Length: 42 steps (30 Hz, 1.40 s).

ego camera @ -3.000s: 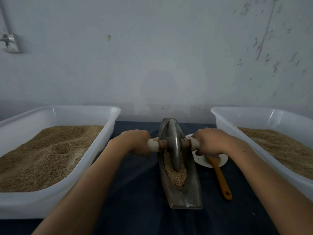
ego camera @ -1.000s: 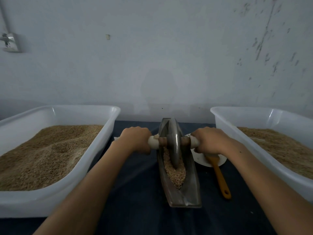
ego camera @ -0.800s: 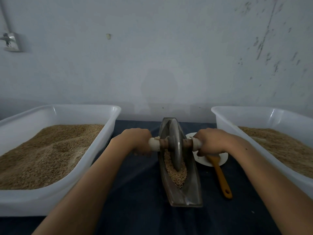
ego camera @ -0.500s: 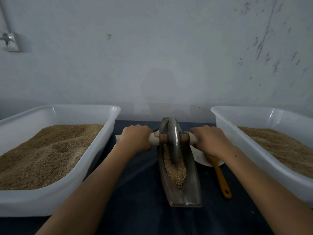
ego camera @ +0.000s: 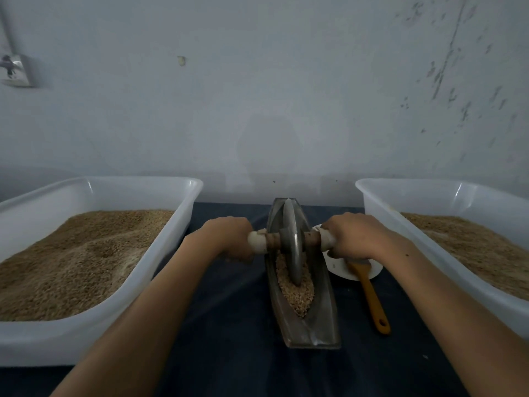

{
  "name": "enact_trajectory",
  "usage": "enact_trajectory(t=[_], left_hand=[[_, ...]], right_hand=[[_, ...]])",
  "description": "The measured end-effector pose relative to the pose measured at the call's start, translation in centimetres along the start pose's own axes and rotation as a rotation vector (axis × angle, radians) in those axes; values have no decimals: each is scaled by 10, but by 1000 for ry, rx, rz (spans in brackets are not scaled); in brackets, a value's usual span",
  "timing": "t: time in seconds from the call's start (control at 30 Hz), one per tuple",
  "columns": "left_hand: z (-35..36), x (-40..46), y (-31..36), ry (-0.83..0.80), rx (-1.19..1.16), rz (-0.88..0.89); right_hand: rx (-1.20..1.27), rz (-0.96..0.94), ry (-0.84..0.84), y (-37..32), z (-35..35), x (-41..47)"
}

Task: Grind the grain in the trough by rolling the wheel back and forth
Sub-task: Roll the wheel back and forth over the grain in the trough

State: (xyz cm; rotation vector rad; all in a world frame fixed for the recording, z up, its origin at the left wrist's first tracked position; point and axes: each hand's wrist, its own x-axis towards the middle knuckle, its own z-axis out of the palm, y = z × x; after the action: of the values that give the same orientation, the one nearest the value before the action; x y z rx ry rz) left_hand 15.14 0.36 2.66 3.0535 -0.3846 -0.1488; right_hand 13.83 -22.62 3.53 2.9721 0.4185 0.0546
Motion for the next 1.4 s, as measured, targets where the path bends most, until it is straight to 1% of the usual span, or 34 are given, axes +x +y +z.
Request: enact_trajectory(t=[0.17, 0.27, 0.37, 0.5, 0.57, 0.6, 0.67, 0.73, 0.87, 0.93, 0.97, 1.03, 1.1, 1.27, 1.33, 1.4], left_hand=[[9, 3, 3, 276, 113, -6], [11, 3, 2, 314, 112, -4], [9, 4, 2, 259, 118, -1], [1, 2, 2, 55, 63, -2], [-1, 2, 1, -18, 19, 2], [-1, 2, 1, -30, 14, 5], [0, 2, 0, -1, 27, 8], [3, 2, 0, 71, 43, 7], [11, 4, 0, 288, 102, 6], [13, 4, 0, 320, 95, 12], [13, 4, -1, 315, 91, 14], [12, 4, -1, 287, 92, 13], [9, 4, 0, 232, 90, -1], [0, 1, 3, 22, 42, -8], [-1, 0, 2, -14, 14, -8], [-1, 0, 3, 6, 18, -9]], right_hand=[[-1, 22, 235, -1, 13, 1], [-1, 25, 277, -1, 15, 2], [-7, 19, 212, 0, 11, 2], [24, 18, -5, 2, 0, 0], [39, 14, -72, 3, -3, -1], [41, 15, -90, 4, -4, -1], [31, 20, -90, 3, -2, 1], [18, 19, -30, 3, 1, 3], [-25, 6, 243, 1, 14, 5], [-29, -2, 331, 1, 19, 6], [-29, -3, 344, 1, 20, 7], [-23, -2, 319, 1, 18, 7], [-22, 0, 252, 2, 14, 6], [9, 5, -54, 2, 1, 3], [28, 7, -95, 2, -2, 2], [37, 5, -81, 3, 0, 2]])
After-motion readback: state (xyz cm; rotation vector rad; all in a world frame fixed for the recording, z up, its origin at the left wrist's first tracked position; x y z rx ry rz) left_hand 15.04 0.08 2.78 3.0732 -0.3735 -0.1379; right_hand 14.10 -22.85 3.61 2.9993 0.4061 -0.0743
